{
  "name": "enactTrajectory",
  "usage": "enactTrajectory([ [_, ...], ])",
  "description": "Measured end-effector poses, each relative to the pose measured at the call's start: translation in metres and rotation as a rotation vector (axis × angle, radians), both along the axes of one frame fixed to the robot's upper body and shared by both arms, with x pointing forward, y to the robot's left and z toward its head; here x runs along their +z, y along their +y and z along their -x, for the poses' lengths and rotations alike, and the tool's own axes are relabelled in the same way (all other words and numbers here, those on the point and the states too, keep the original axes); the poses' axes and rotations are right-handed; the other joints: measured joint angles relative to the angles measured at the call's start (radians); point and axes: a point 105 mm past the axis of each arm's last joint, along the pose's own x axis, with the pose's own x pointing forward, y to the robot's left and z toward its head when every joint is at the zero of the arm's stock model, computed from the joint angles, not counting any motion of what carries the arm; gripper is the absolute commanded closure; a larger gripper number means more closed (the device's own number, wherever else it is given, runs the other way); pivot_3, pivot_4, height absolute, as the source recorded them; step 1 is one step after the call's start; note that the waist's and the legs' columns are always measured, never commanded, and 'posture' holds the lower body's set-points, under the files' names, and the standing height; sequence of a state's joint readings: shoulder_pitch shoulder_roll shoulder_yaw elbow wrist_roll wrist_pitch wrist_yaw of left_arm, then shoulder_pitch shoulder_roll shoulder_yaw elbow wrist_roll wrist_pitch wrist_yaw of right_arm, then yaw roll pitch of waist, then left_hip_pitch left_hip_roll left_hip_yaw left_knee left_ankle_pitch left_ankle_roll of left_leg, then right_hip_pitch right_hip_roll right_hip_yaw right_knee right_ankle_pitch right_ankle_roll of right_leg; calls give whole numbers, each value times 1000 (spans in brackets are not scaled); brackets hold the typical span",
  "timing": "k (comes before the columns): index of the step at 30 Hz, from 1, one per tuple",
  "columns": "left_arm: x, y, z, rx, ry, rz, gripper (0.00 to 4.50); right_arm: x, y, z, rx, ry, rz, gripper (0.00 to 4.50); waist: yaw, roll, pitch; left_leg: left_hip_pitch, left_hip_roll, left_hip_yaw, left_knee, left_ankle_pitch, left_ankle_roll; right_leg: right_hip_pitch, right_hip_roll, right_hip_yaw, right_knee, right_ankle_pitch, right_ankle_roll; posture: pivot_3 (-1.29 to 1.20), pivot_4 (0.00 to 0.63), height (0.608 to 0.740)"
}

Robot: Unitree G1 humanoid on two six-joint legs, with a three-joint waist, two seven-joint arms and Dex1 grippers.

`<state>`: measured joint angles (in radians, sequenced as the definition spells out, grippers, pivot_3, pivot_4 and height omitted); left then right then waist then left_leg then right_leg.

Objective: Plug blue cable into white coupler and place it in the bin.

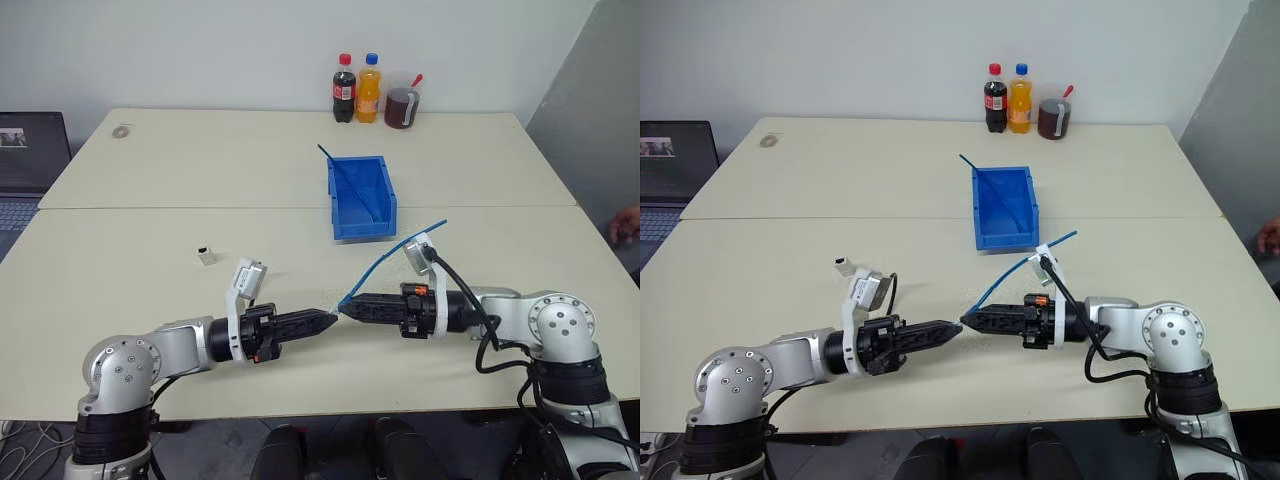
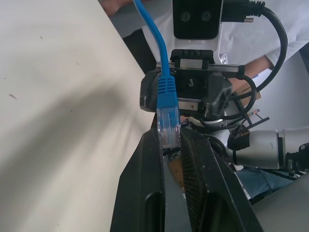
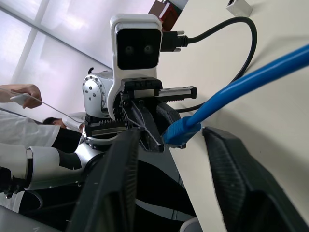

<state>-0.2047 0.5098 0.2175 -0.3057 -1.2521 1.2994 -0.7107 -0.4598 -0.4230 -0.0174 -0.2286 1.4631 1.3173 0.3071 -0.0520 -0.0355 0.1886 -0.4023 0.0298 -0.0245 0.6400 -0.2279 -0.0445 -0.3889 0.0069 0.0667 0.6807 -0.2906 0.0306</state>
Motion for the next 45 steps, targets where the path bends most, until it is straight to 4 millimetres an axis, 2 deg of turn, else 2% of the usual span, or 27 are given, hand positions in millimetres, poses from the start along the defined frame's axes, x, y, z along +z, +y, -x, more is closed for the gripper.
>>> enactTrajectory([
  [5,0,-1,1,-7,-10,-6,4277,-1,-1,-2,-7,12,-3,4292,0,0,0,0,0,0,0,0,0,0,0,0,0,0,0,0,150,740],
  [10,0,-2,0,-8,-27,-11,4277,-1,-1,-2,-8,9,-1,4341,0,0,0,0,0,0,0,0,0,0,0,0,0,0,0,0,150,740],
  [12,0,-2,-1,-1,-42,-13,3582,0,-1,-3,-14,8,-1,4341,0,0,0,0,0,0,-1,0,0,0,0,1,-1,0,0,0,150,740],
  [18,-5,8,3,6,-37,-42,2308,7,0,-12,-34,-11,-11,4341,-5,0,0,0,0,1,-2,0,0,-1,0,1,-1,0,0,0,150,740],
  [23,-20,28,27,-16,-78,-210,1210,5,-11,-28,-121,-25,3,4341,-5,0,0,0,1,2,-8,0,0,-3,0,3,-3,-1,-2,0,150,740],
  [25,-31,41,26,31,-134,-327,814,4,-15,-32,-143,-31,9,4341,-4,0,0,0,1,2,-10,0,0,-4,-1,3,-3,-1,-2,0,150,740],
  [27,-46,63,12,164,-237,-509,401,4,-20,-38,-175,-44,5,4341,-1,1,1,0,1,2,-10,0,0,-5,-1,3,-3,-2,-3,0,150,740],
  [29,-57,94,-18,466,-360,-714,43,1,-27,-47,-228,-51,4,4341,2,1,1,0,2,3,-11,0,0,-5,-6,3,-3,-2,-3,0,150,740],
  [31,-58,112,-34,707,-409,-806,43,-4,-31,-53,-258,-47,7,4341,5,0,1,-2,2,3,-10,0,0,-6,-8,2,-3,-1,-2,0,150,740],
  [35,-63,133,-38,974,-453,-938,43,-8,-30,-57,-276,-56,1,4341,3,0,0,-4,1,4,-10,0,0,-7,-8,3,-4,1,-4,0,150,740],
  [39,-64,141,-45,1190,-442,-968,43,-11,-28,-61,-275,-62,3,4341,10,0,0,-5,0,2,-9,0,0,-8,-8,1,-2,2,-3,0,150,740],
  [42,-64,151,-63,1314,-400,-943,43,-6,-27,-67,-278,-90,6,4341,17,0,0,-5,-1,3,-8,1,1,-8,-4,-1,-1,2,0,0,150,740],
  [45,-62,158,-76,1365,-393,-927,43,-4,-27,-70,-282,-109,12,4341,19,-1,0,-5,-1,3,-7,1,1,-7,-3,-1,-2,2,1,0,150,740],
])
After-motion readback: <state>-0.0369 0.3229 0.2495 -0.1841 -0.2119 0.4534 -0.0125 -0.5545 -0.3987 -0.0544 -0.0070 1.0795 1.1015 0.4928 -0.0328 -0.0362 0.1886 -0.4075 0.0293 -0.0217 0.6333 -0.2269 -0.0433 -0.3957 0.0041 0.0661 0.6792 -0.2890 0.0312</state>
